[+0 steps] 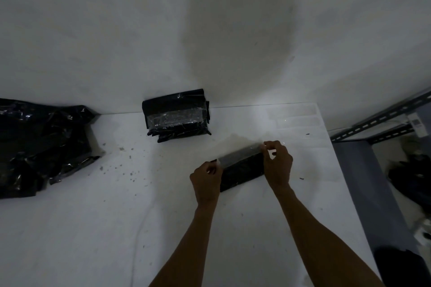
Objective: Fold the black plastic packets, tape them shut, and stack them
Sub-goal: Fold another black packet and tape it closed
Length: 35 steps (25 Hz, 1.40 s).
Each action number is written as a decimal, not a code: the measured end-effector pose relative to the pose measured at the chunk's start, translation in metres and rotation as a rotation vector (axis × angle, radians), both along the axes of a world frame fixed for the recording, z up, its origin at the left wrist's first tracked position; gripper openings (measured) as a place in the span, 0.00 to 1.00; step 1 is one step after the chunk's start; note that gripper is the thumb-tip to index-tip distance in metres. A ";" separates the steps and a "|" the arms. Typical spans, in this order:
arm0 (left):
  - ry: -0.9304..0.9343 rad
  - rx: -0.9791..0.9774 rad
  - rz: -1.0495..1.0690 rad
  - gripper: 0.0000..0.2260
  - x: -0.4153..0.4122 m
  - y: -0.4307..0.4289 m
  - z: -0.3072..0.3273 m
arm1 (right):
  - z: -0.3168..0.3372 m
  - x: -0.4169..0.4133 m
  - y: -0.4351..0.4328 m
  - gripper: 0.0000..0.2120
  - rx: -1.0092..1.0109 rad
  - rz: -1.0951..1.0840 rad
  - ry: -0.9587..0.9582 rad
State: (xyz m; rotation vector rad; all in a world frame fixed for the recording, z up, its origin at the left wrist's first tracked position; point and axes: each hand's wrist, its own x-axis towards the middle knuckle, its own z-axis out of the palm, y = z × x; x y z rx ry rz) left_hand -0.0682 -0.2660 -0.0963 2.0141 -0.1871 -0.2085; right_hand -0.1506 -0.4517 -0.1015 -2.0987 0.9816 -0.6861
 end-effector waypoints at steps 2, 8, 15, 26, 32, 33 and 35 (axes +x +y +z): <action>0.015 -0.010 0.009 0.10 -0.001 0.001 0.003 | 0.003 0.005 -0.003 0.02 -0.014 0.056 0.006; 0.021 0.022 0.032 0.08 -0.003 0.002 0.009 | -0.009 0.007 -0.006 0.08 0.052 -0.021 0.111; 0.136 0.171 0.125 0.05 -0.001 -0.001 0.011 | -0.021 0.007 -0.002 0.10 0.126 -0.079 0.253; 0.277 0.213 0.103 0.04 0.012 0.007 -0.003 | -0.026 0.009 0.001 0.09 0.132 -0.110 0.258; 0.253 0.361 0.115 0.08 0.016 0.002 -0.002 | -0.033 0.002 0.001 0.16 0.190 -0.252 0.272; 0.225 0.337 0.135 0.09 0.015 0.004 -0.001 | -0.031 0.000 0.000 0.17 0.188 -0.256 0.281; 0.086 0.274 0.146 0.11 0.010 0.007 -0.001 | -0.030 -0.004 0.002 0.15 0.065 -0.214 0.294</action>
